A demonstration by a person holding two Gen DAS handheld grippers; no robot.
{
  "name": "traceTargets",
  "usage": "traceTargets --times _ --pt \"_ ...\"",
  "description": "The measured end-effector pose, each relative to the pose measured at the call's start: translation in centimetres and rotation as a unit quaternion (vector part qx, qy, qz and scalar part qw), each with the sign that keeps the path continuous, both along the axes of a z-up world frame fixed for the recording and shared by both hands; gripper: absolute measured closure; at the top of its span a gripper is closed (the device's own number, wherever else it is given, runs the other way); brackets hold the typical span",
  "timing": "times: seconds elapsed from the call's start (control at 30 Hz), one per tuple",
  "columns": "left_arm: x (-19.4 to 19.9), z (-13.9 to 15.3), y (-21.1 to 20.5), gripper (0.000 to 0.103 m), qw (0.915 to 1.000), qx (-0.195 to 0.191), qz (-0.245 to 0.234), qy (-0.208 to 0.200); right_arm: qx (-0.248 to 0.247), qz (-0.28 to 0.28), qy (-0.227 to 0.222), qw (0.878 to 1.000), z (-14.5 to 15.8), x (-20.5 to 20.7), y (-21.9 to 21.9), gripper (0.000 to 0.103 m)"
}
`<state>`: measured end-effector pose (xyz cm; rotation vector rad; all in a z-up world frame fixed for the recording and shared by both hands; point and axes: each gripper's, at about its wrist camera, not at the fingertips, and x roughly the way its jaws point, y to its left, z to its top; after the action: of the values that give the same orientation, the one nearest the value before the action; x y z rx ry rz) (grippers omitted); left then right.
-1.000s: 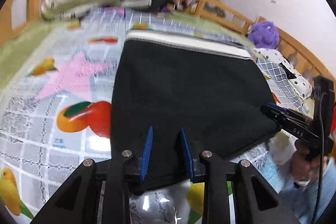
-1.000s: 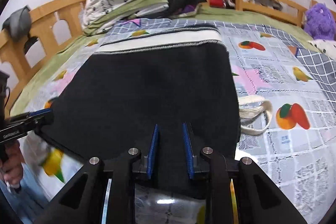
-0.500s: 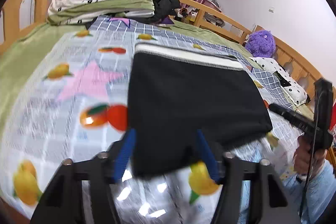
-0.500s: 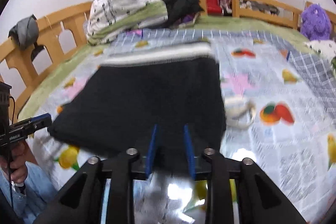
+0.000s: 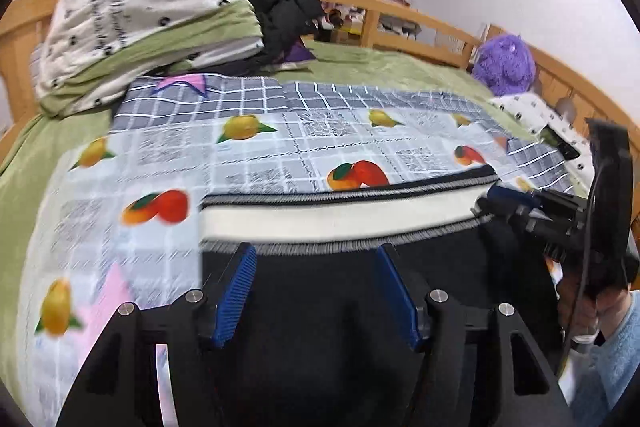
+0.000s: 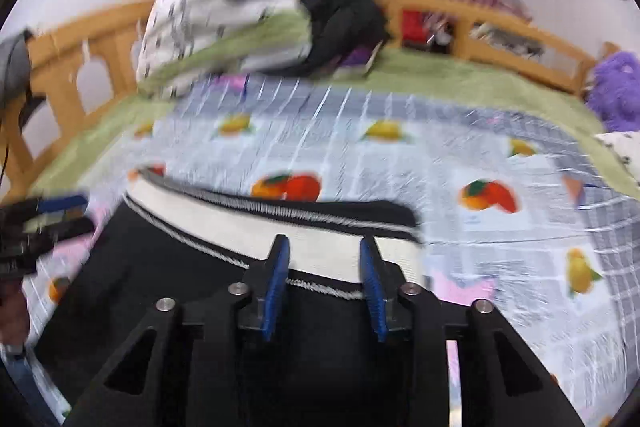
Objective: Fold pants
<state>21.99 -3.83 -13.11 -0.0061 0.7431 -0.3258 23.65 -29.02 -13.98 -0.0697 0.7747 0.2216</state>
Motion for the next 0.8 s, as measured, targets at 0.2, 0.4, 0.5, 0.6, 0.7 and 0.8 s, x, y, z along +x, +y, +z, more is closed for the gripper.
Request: traceTargets --times 0.2,0.4,0.5,0.6,0.7,0.8 --pt "2.9 -2.9 2.5 0.05 0.9973 0.018 0.036 0.061 -0.029 -0.008 0.013 0.999 -1.1 1.3 -2.4 0.09" --pt "1.4 -3.9 7.1 0.043 0.9926 -0.004 0.056 0.108 0.026 -0.018 0.041 0.999 -0.5 -0.7 -6.1 0.055" --pt "1.3 -5.4 7.6 0.042 0.9907 -0.022 0.055 0.123 0.081 -0.025 0.058 0.995 -2.1 -0.6 -7.2 0.056" --pt "1.2 -5.7 7.2 0.043 0.992 -0.023 0.053 0.112 0.132 -0.02 0.077 0.988 -3.0 0.0 -7.9 0.054" --pt "1.4 -5.8 7.5 0.043 0.9909 -0.038 0.055 0.117 0.136 -0.007 0.087 0.987 -3.3 0.5 -7.8 0.054" --pt "1.4 -5.9 7.7 0.047 0.9904 -0.05 0.05 0.119 0.132 -0.004 0.081 0.988 -3.4 0.5 -7.2 0.057"
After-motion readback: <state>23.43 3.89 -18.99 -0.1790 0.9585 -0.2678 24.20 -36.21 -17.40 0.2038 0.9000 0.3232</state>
